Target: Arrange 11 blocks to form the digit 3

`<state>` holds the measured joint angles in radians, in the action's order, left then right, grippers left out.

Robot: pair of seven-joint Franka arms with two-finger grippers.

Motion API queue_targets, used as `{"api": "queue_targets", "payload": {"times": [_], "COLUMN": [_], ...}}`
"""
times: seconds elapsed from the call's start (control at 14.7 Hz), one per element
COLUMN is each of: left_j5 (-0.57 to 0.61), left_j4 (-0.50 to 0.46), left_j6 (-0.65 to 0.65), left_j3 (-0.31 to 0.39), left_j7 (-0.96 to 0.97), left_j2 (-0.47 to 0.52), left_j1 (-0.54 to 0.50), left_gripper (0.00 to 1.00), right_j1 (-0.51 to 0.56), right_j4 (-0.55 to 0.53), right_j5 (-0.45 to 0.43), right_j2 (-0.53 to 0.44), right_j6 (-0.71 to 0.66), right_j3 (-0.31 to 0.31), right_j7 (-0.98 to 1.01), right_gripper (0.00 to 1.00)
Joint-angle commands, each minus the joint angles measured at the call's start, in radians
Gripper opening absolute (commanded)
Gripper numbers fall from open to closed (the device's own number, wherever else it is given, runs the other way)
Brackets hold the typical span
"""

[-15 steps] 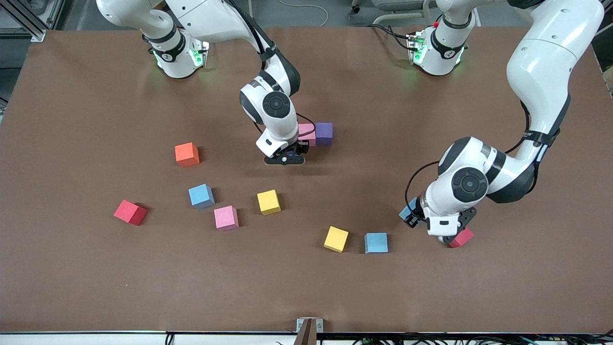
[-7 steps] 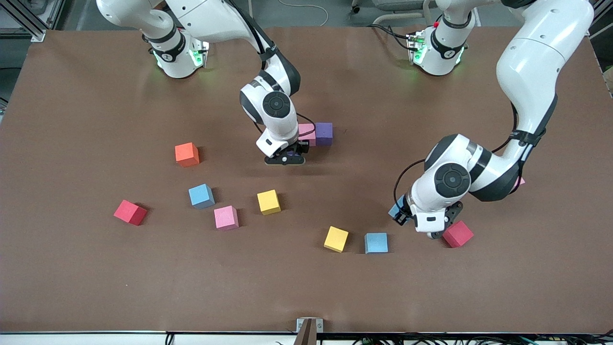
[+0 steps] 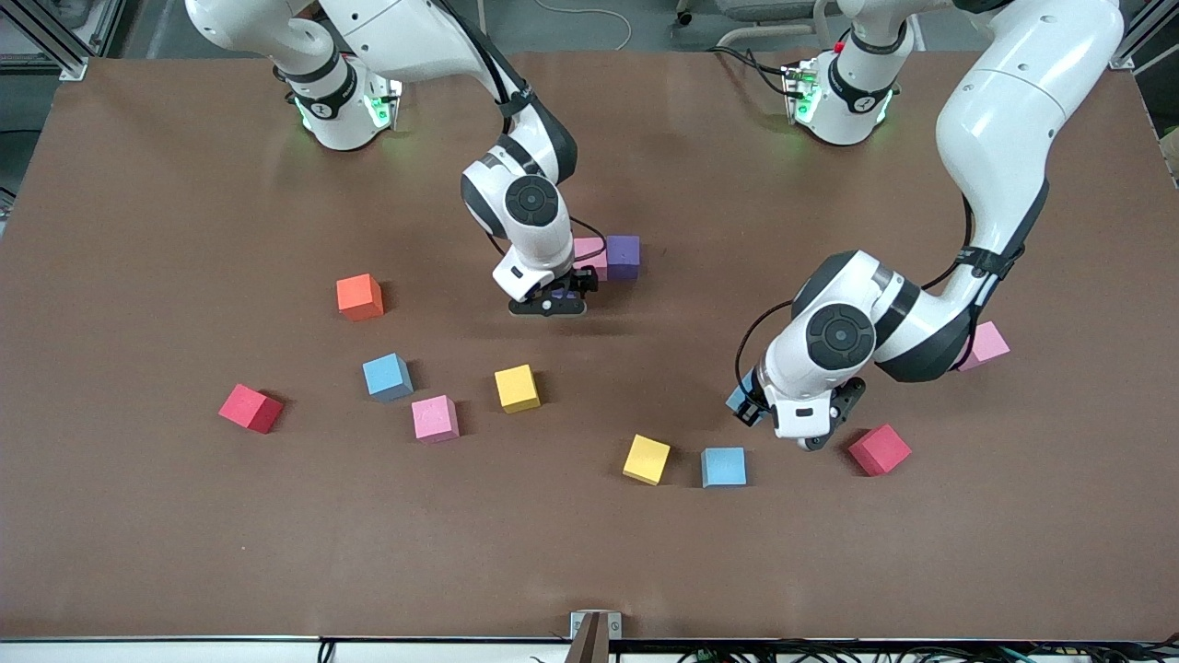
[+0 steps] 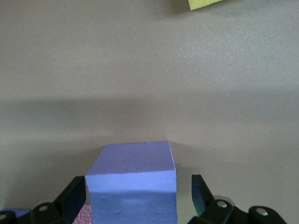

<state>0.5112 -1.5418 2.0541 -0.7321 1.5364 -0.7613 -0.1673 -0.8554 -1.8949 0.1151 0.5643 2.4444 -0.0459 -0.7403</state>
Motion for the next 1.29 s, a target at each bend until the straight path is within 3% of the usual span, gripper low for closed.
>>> {"api": "queue_targets", "payload": {"times": [0.0, 0.2, 0.55, 1.23], "left_j5": [-0.026, -0.036, -0.039, -0.040], "left_j4": [0.031, 0.031, 0.032, 0.169], "left_j6": [-0.011, -0.011, -0.011, -0.002], "left_j3": [0.006, 0.006, 0.006, 0.026], "left_j7": [0.019, 0.030, 0.100, 0.280], "left_j2": [-0.009, -0.006, -0.007, -0.093], "left_j1": [0.018, 0.029, 0.074, 0.206], "left_gripper": [0.15, 0.15, 0.15, 0.15], "right_j1": [-0.004, 0.004, 0.061, 0.258], "right_j4": [-0.019, -0.016, 0.039, 0.056], "right_j5": [0.000, 0.000, 0.003, -0.005], "right_j2": [-0.032, -0.069, -0.138, -0.208], "right_j6": [-0.004, -0.011, -0.157, -0.297], "right_j3": [-0.005, -0.008, -0.008, -0.025], "right_j7": [0.013, 0.021, 0.044, 0.038], "right_gripper": [1.00, 1.00, 1.00, 1.00]}}
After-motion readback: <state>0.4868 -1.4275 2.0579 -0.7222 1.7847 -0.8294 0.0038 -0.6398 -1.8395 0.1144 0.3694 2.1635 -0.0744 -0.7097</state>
